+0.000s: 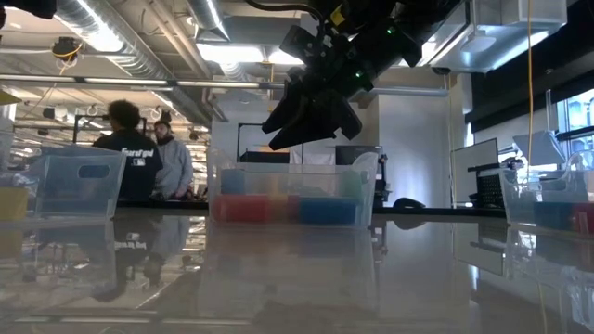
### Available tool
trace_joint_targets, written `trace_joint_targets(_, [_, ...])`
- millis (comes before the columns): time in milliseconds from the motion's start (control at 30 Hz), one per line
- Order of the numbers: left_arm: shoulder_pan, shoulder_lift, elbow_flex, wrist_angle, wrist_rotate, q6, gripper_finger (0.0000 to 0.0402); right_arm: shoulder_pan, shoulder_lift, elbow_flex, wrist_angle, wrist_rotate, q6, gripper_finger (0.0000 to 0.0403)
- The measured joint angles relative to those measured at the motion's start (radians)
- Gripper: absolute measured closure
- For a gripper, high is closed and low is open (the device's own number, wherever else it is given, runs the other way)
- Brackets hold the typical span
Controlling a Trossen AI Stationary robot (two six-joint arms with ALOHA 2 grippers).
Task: Sort blocks by size
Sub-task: Put the yellow triangular block into the left transparent bin, then put the green triangular block into the left transparent bin
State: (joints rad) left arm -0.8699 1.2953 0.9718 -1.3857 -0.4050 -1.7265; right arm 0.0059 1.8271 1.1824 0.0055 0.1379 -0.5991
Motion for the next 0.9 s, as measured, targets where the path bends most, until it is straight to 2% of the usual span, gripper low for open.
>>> trace_joint_targets(233, [0.041, 0.0, 0.0, 0.014, 0.034, 0.063, 0.0185, 0.0, 0.0, 0.0, 0.0, 0.0, 0.004, 0.0116])
trace_joint_targets(333, [0.05, 0.0, 0.0, 0.019, 0.036, 0.124, 0.0166, 0.0, 0.0, 0.0, 0.0, 0.0, 0.004, 0.0116])
trace_joint_targets(733, [0.059, 0.0, 0.0, 0.062, 0.021, 0.462, 0.0158, 0.0, 0.0, 0.0, 0.0, 0.0, 0.026, 0.0116])
trace_joint_targets(900, [0.044, 0.0, 0.0, 0.304, 0.025, 0.791, 0.0159, 0.0, 0.0, 0.0, -0.002, 0.0, 0.027, 0.0116])
